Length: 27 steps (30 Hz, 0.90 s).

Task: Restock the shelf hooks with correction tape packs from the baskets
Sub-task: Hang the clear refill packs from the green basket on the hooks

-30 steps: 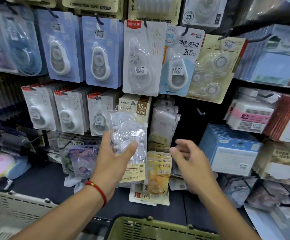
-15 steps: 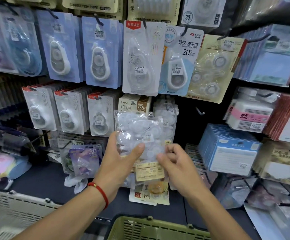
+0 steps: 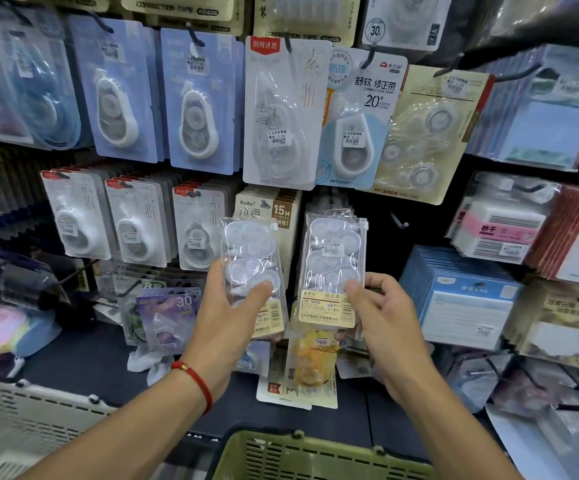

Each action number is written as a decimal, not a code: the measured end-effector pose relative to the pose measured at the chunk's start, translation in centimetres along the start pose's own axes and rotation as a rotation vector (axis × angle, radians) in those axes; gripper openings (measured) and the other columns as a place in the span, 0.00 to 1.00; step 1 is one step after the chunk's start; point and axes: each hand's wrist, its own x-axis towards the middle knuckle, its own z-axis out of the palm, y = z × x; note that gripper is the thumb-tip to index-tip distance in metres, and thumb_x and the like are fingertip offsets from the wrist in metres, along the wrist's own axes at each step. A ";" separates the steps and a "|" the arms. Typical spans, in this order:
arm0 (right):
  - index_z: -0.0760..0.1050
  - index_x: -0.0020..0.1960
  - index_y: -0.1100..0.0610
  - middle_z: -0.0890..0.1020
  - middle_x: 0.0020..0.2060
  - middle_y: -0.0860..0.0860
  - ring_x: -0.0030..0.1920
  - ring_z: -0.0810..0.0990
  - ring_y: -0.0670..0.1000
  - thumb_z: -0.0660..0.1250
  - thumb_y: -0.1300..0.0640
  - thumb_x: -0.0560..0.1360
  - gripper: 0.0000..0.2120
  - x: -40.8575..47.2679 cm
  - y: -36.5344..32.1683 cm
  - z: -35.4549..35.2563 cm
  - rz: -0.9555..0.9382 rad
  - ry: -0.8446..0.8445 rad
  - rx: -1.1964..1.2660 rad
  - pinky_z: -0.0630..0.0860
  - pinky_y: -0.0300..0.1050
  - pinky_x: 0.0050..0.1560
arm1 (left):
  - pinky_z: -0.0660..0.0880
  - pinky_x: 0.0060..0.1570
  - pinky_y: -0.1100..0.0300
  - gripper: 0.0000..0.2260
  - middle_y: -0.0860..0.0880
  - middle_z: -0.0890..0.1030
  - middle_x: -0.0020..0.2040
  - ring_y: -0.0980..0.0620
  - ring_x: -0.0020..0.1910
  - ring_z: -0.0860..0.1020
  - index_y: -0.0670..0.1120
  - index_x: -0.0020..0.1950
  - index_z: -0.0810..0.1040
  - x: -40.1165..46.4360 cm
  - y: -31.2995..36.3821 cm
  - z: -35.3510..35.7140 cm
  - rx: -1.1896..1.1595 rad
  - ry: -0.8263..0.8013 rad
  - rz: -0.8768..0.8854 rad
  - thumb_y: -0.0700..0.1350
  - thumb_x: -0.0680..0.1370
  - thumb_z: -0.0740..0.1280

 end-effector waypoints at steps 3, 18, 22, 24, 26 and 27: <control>0.75 0.57 0.52 0.89 0.44 0.52 0.44 0.88 0.55 0.67 0.47 0.83 0.09 -0.1 -0.1 0.0 0.002 -0.015 0.030 0.83 0.45 0.34 | 0.79 0.57 0.31 0.15 0.47 0.85 0.58 0.37 0.56 0.84 0.59 0.63 0.75 -0.1 0.2 0.0 -0.020 0.024 -0.001 0.45 0.80 0.72; 0.81 0.60 0.47 0.86 0.52 0.46 0.53 0.85 0.47 0.68 0.46 0.82 0.09 -0.7 -0.4 0.7 0.026 -0.195 -0.254 0.84 0.48 0.52 | 0.81 0.48 0.65 0.24 0.54 0.86 0.58 0.55 0.58 0.84 0.65 0.63 0.76 -1.1 0.4 0.8 0.060 -0.232 0.048 0.35 0.80 0.71; 0.82 0.53 0.52 0.88 0.47 0.51 0.49 0.87 0.53 0.69 0.49 0.82 0.07 -1.1 -0.8 1.1 -0.019 -0.146 -0.224 0.84 0.59 0.51 | 0.82 0.51 0.62 0.26 0.51 0.87 0.59 0.55 0.59 0.84 0.63 0.69 0.73 -1.5 0.2 1.3 0.058 -0.294 0.056 0.36 0.80 0.72; 0.81 0.53 0.53 0.88 0.47 0.52 0.48 0.87 0.55 0.67 0.50 0.83 0.07 -1.1 -0.9 1.0 -0.010 -0.085 -0.192 0.83 0.63 0.54 | 0.85 0.45 0.55 0.26 0.46 0.86 0.55 0.47 0.54 0.86 0.62 0.69 0.74 -1.5 0.2 1.5 0.015 -0.285 0.019 0.34 0.80 0.71; 0.80 0.53 0.54 0.88 0.46 0.52 0.47 0.87 0.53 0.66 0.51 0.84 0.07 -1.0 -0.9 0.9 -0.013 -0.031 -0.176 0.82 0.63 0.54 | 0.86 0.43 0.50 0.27 0.40 0.83 0.56 0.41 0.51 0.87 0.59 0.71 0.74 -1.5 0.2 1.6 -0.013 -0.277 -0.019 0.31 0.80 0.70; 0.80 0.53 0.55 0.88 0.45 0.52 0.46 0.88 0.53 0.66 0.51 0.84 0.08 -1.0 -0.9 0.9 -0.012 -0.012 -0.162 0.83 0.64 0.53 | 0.86 0.43 0.51 0.28 0.40 0.83 0.56 0.41 0.51 0.86 0.57 0.72 0.73 -1.5 0.2 1.6 -0.007 -0.276 -0.023 0.30 0.80 0.69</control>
